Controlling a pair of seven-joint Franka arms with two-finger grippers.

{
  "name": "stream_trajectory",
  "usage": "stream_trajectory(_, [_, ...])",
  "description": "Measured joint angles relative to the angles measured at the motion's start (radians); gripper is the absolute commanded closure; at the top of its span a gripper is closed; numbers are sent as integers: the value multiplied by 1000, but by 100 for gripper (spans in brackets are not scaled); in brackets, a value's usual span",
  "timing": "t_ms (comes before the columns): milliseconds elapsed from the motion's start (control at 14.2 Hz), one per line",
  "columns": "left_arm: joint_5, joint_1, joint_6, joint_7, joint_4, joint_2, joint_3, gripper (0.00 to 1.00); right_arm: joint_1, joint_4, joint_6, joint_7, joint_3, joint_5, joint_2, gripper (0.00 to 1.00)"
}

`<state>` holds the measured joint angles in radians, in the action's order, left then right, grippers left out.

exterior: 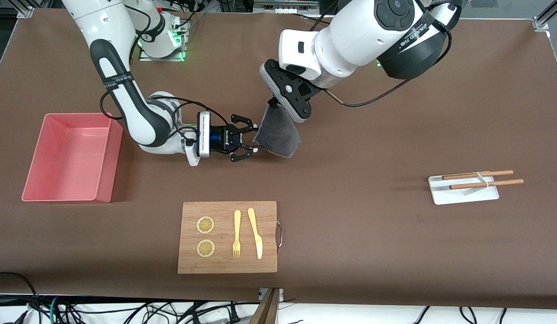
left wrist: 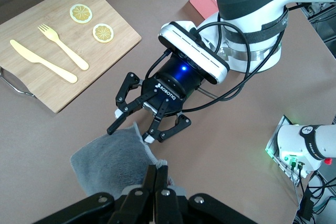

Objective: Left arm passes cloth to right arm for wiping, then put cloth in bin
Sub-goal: 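Carry the cloth to the right gripper and grasp it there, then open the left gripper and withdraw it while the right gripper holds cloth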

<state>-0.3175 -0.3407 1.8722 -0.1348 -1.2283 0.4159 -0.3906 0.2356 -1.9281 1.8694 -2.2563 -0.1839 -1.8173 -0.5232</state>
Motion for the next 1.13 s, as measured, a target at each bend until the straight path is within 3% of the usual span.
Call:
stream_trajectory(71, [0, 0, 0, 0, 0, 0, 0, 100, 0, 0, 1, 0, 0, -1, 0, 93])
stream_trajectory(141, [0, 0, 0, 0, 0, 0, 0, 100, 0, 0, 3, 0, 0, -4, -1, 100])
stream_trajectory(848, [0, 2, 1, 1, 2, 0, 4, 100, -3, 6, 15, -1, 2, -10, -1, 100])
stream_trajectory(918, [0, 2, 1, 1, 2, 0, 4, 83, -4, 8, 15, -1, 2, -10, 0, 100])
stream_trajectory(989, [0, 2, 1, 1, 2, 0, 4, 1, -6, 9, 15, -1, 2, -10, 0, 100])
stream_trajectory(1130, [0, 2, 1, 2, 3, 0, 5, 0, -10, 11, 16, -1, 3, -10, 5, 100])
